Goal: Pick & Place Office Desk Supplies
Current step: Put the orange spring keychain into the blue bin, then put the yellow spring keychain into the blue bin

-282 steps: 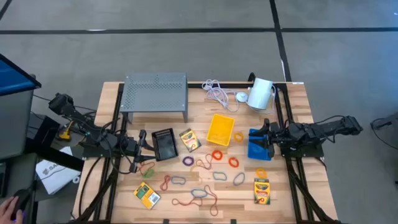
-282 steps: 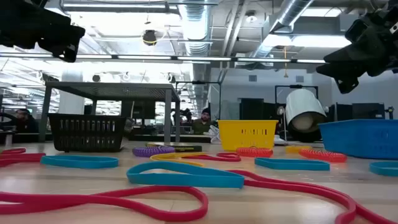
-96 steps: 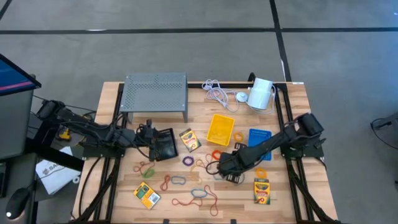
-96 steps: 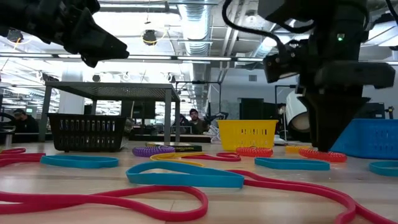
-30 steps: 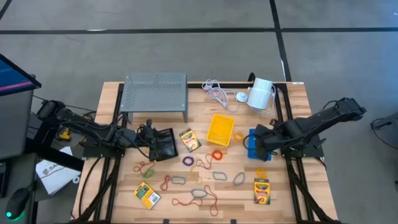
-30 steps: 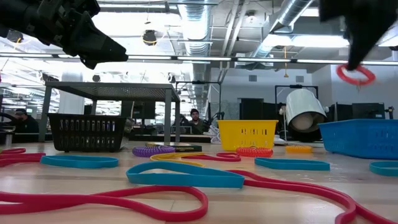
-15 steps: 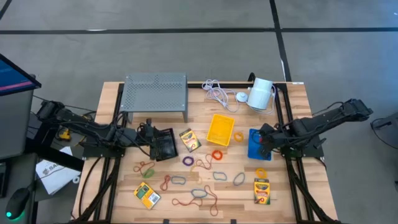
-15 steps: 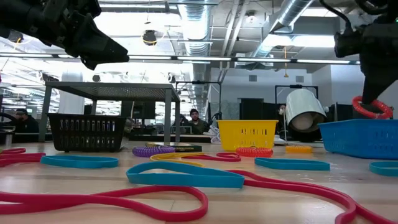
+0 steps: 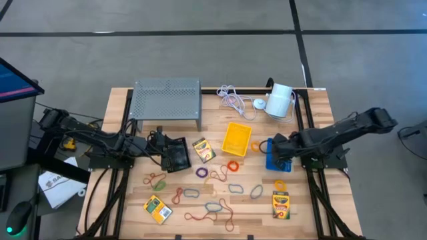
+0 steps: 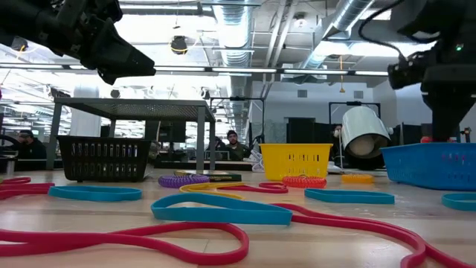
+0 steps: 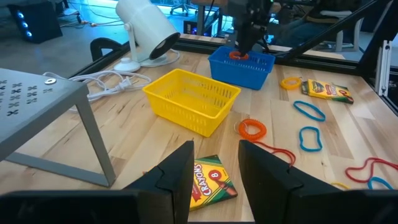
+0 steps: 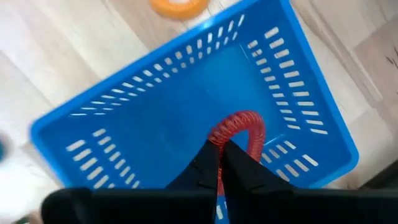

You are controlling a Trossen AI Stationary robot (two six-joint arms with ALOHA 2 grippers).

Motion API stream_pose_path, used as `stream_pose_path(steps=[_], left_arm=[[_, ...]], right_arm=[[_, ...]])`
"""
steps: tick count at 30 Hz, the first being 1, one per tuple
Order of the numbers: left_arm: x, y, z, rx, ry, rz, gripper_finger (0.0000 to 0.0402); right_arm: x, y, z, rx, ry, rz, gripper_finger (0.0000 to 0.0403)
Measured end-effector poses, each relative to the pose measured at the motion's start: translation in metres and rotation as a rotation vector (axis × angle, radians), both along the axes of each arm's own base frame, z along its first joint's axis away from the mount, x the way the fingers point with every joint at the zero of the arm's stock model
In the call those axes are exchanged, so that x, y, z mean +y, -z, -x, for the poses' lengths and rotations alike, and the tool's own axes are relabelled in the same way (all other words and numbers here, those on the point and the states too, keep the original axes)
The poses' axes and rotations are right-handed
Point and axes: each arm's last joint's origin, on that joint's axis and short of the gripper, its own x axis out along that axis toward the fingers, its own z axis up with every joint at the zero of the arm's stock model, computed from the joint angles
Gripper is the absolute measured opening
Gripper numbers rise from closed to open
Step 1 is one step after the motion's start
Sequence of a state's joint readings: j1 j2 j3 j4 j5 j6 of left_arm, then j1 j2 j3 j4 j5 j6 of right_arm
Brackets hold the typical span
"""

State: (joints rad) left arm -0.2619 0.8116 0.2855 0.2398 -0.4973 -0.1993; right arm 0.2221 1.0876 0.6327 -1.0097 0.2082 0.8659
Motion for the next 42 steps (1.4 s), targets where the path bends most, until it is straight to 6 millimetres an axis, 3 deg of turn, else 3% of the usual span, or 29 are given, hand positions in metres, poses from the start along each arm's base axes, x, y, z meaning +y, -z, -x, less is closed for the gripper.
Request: stream_pose_path(steps=[5, 14, 32, 42], left_arm=[[0.000, 0.000, 0.000, 0.000, 0.000, 0.000, 0.0123], [0.000, 0.000, 0.000, 0.001, 0.000, 0.000, 0.0123], [0.000, 0.000, 0.000, 0.001, 0.000, 0.000, 0.0123], [0.000, 0.000, 0.000, 0.001, 0.000, 0.000, 0.0123]], right_arm=[[-0.003, 0.009, -0.006, 0.074, 0.001, 0.017, 0.0004], [-0.005, 0.019, -0.011, 0.136, 0.006, 0.033, 0.0050], [-0.005, 0.019, -0.011, 0.142, 0.006, 0.035, 0.0063], [-0.004, 0.016, -0.009, 0.147, 0.009, 0.031, 0.0162]])
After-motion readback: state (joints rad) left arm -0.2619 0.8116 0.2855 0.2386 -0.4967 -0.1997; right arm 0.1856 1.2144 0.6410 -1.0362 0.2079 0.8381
